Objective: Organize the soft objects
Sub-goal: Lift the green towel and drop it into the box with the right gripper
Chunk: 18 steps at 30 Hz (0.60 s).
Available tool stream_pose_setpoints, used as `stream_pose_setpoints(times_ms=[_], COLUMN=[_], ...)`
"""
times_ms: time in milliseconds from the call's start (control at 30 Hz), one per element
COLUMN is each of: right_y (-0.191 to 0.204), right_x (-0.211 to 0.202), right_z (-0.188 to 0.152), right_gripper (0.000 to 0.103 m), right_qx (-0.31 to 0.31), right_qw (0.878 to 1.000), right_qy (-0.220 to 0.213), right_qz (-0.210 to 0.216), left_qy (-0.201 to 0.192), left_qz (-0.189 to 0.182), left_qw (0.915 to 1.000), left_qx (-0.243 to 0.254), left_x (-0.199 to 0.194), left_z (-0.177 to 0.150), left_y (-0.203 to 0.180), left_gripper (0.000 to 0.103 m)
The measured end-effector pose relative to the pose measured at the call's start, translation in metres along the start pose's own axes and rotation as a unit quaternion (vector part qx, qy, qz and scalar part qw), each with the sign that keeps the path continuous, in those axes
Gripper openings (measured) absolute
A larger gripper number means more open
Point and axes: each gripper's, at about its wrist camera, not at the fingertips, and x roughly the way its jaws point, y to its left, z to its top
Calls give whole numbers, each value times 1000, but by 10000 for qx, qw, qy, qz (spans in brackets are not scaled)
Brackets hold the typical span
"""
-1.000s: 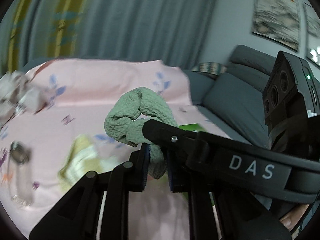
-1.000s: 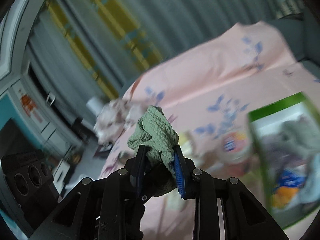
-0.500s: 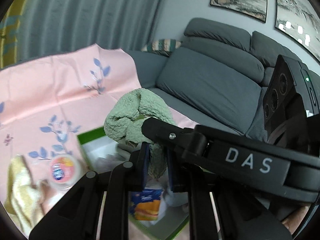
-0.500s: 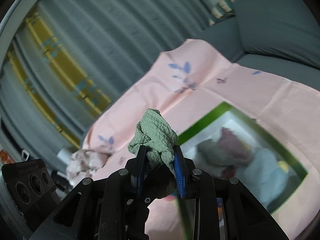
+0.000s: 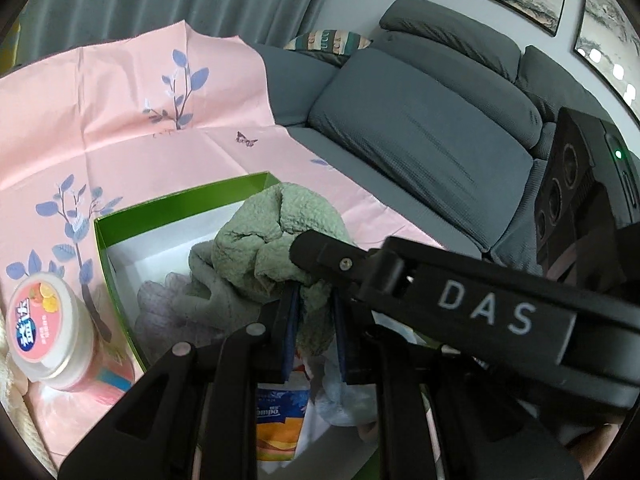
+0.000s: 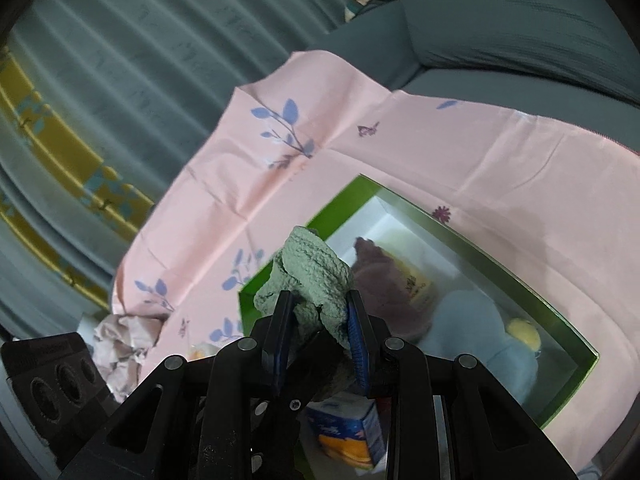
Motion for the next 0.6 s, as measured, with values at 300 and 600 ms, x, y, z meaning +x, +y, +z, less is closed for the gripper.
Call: stream_pose_setpoints(times_ms=[300,600], right_y=[-1,21], right_x=[-6,-23], right_z=[0,-4], right_gripper=[30,64], right_qx=[-49,-318], right_qw=[9994,9985], right_qy=[-131,-302], right_qz=[-325,-326], left_qy=[-71,-538], left_qz=[43,138], left_qw=[9999,9982], left_qx=[-116,-217], left_x=[-13,-81], left_z=[-5,-11], left_y=[2,9], left_gripper=[45,77])
